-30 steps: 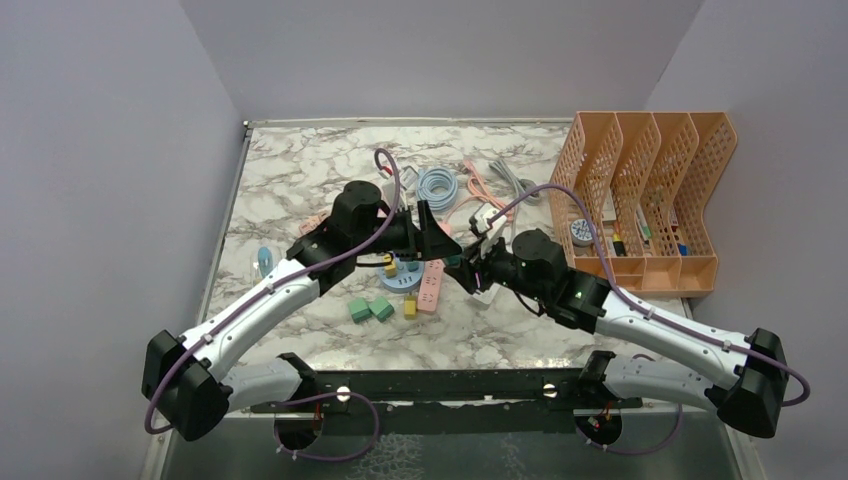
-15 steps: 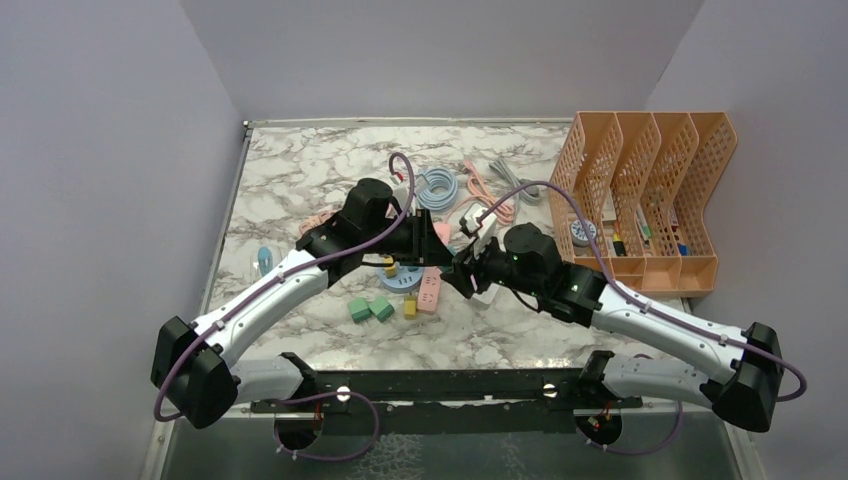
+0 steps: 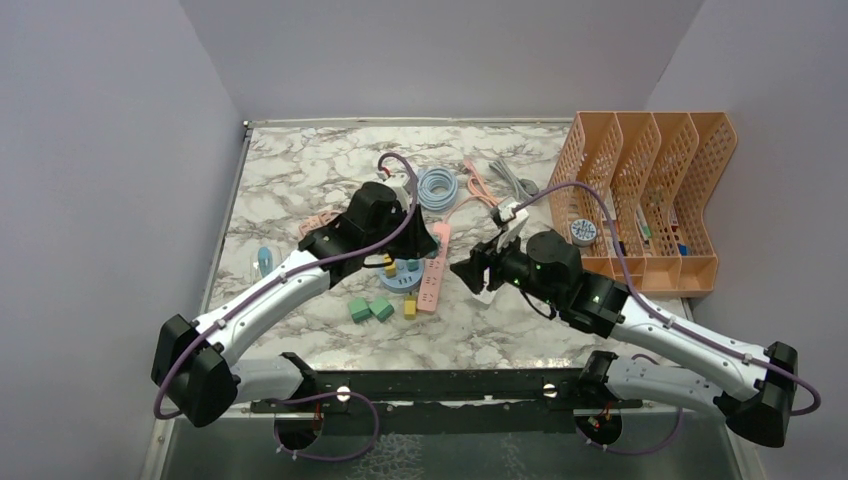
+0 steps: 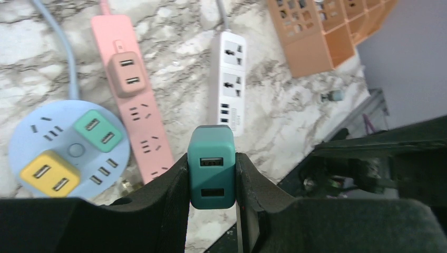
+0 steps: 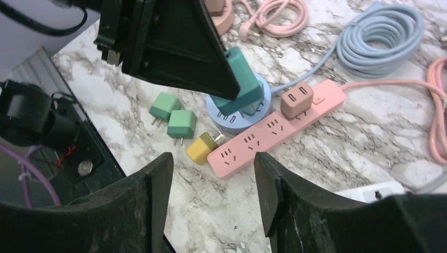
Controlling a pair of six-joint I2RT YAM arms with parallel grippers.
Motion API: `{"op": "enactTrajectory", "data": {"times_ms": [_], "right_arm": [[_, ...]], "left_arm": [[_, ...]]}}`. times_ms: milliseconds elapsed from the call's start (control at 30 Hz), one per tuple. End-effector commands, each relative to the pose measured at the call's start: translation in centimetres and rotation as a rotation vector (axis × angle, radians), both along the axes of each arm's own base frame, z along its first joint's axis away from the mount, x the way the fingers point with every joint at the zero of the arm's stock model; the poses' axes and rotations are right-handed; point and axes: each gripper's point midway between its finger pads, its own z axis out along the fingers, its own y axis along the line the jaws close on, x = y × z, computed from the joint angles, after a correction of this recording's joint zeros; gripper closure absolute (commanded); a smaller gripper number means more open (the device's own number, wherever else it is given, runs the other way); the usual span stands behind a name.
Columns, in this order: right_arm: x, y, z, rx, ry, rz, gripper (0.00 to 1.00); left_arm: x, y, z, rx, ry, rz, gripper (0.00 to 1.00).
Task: Insert the plug
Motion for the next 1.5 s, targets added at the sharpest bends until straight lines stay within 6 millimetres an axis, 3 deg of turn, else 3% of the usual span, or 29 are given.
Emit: {"op": "enactTrajectory", "data": {"times_ms": [0,167,433,767,933,1233,1467], "right_arm": [[2.4,-2.8,-0.3,0.058,0.093,-0.303,0.46],[3.7,-5.7,-2.1,0.038,0.193,-0.562,0.48],[4.0,-9.1,-4.1,-0.012,0.243,-0.781,0.51],[3.6,-10.1,-4.4,-0.001,0.238,-0.808,0.52],[3.4,-10.3,-4.7,-0.006,0.249,-0.818,0.52],[3.2,-10.4,-5.1,-0.016,0.262,-0.818,0.52],[3.2,-10.6,-5.2,-0.024,0.264,-0.825,0.52]], "left_arm": [[1.7,0.9,-3.0,0.15,-0.032,0.078,1.0],[2.1,0.2,-5.6,0.282,-0.02,0.136,1.0],[2.6,-1.3,-8.4,0.383,0.006,0.151,1.0],[3.8,-1.4,-9.0,0.462,-0.025,0.161,1.0],[4.0,-0.9,-10.3,0.542,-0.056,0.1,1.0],[4.1,-2.2,-11.3,0.502,-0.08,0.044,1.0],[4.4,-1.7,-12.1,0.536,-0.077,0.063,1.0]]}}
